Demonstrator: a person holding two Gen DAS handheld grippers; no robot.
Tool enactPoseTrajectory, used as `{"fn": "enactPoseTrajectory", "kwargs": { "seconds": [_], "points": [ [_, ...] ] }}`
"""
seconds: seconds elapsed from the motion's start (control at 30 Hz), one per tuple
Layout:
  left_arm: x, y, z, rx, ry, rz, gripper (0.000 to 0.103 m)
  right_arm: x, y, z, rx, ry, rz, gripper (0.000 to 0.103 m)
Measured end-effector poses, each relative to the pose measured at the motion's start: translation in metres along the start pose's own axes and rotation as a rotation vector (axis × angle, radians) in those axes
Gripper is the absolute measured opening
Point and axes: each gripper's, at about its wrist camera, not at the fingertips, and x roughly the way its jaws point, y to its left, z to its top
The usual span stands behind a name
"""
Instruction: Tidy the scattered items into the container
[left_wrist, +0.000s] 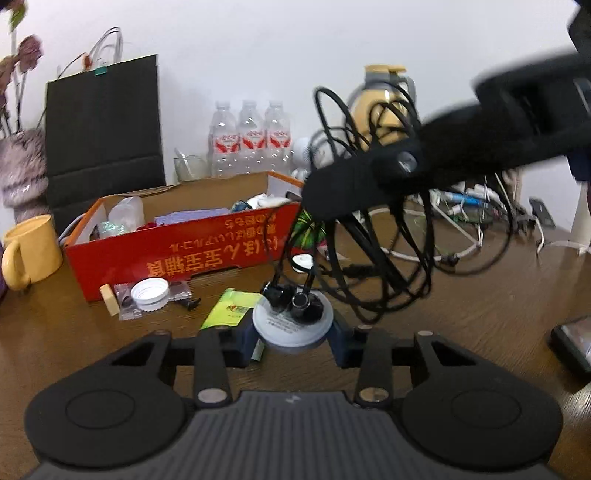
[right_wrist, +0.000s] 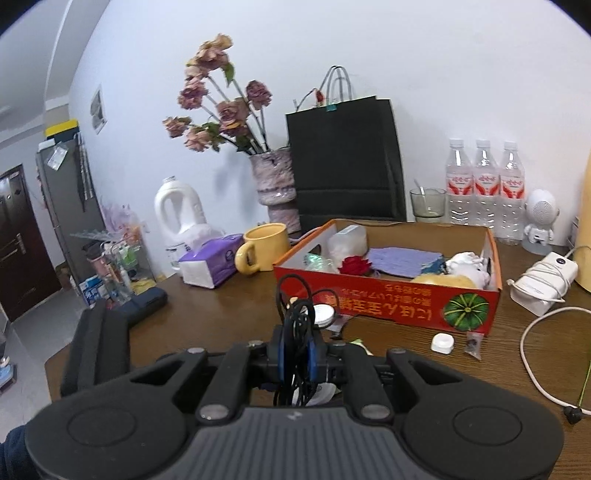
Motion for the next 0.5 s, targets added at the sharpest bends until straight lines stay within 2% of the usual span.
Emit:
{"fn": "enactPoseTrajectory", "kwargs": {
  "seconds": [0.1, 0.33, 0.43, 0.5],
  "points": [
    [-0.009, 0.004, 0.0, -0.009, -0.032, 0.005, 0.039, -0.002, 0.005, -0.001, -0.009, -0.002, 0.005, 0.011],
    [-0.012, 0.015, 0.002, -0.05, -0.02, 0.061, 0.039, -0.007, 0.003, 0.002, 0.01, -0.039, -0.014, 0.01],
    [-0.011, 0.025, 0.001, -0.098, -0.009, 0.085, 0.039, -0.014, 0.001, 0.006, 0.028, -0.103, -0.046, 0.01],
    [-0.013, 0.03, 0.002, -0.107, -0.012, 0.1, 0.039, -0.021, 0.002, 0.009, 0.022, -0.173, -0.102, 0.01]
  ]
}}
